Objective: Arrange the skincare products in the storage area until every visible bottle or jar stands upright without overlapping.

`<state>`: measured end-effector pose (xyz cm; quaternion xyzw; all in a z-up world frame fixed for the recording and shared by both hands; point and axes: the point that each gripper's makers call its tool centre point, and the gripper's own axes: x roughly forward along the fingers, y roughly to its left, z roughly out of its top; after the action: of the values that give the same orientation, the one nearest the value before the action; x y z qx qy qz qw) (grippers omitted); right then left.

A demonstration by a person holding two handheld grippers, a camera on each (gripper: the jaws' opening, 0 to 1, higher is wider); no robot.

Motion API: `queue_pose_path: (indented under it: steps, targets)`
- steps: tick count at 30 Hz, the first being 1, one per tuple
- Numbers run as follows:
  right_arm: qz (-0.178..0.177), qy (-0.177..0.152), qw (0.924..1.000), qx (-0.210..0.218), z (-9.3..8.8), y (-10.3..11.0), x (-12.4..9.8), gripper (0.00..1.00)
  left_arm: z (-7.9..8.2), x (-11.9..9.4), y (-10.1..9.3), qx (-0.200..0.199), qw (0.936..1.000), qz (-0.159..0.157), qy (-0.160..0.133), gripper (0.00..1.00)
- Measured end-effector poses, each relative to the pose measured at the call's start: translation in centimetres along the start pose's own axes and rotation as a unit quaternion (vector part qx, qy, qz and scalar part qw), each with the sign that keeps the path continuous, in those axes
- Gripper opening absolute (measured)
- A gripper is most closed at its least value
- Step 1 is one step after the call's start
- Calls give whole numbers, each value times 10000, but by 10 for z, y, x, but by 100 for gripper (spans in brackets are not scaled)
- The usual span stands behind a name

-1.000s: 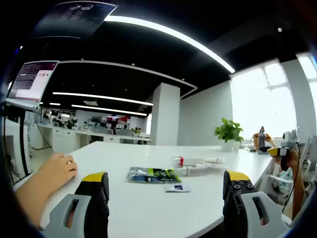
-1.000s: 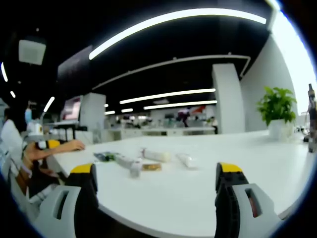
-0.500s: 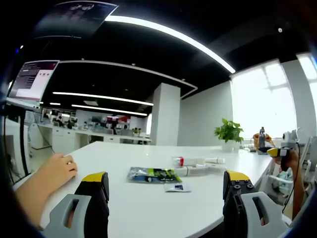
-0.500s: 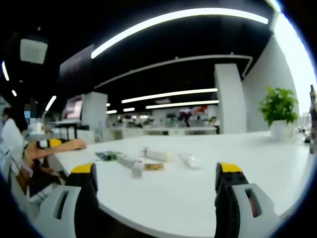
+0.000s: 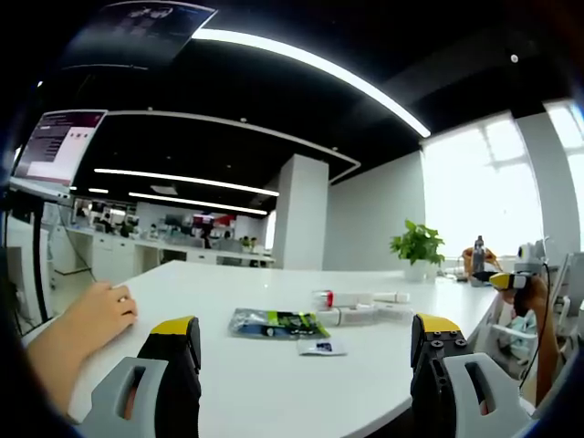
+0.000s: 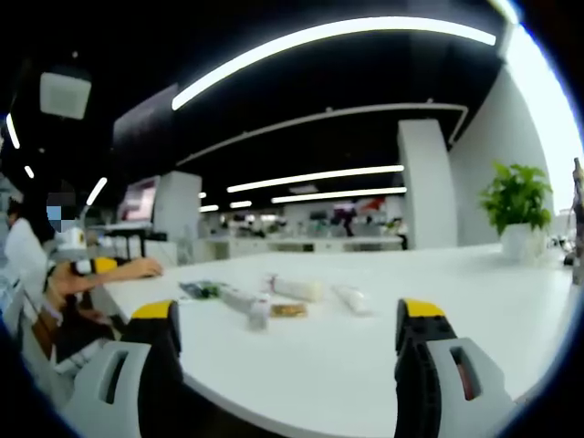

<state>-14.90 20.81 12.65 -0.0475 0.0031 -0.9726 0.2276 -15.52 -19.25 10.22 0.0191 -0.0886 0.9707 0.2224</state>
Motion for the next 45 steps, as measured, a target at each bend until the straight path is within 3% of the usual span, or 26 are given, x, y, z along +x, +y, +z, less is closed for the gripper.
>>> queue_pose_path:
  steps: [15,36,39,42,45]
  targets:
    - [105,11,9999,-19,-1,8,5,97,-3,1,1,-1,10000,-3,47,99]
    - [475,198,9987,-58,-15,33,27,96,-24,16,10,-99,9996,14,255,99]
    - [520,131,9986,29,-13,35,29,95,-24,16,9,-110,9996,2,268,99]
    - [287,-214,9981,507,-4,24,33,91,-23,16,7,-106,9996,-15,257,99]
    - [260,-263,9982,469,-6,19,34,86,-26,17,6,-93,9996,-31,281,99]
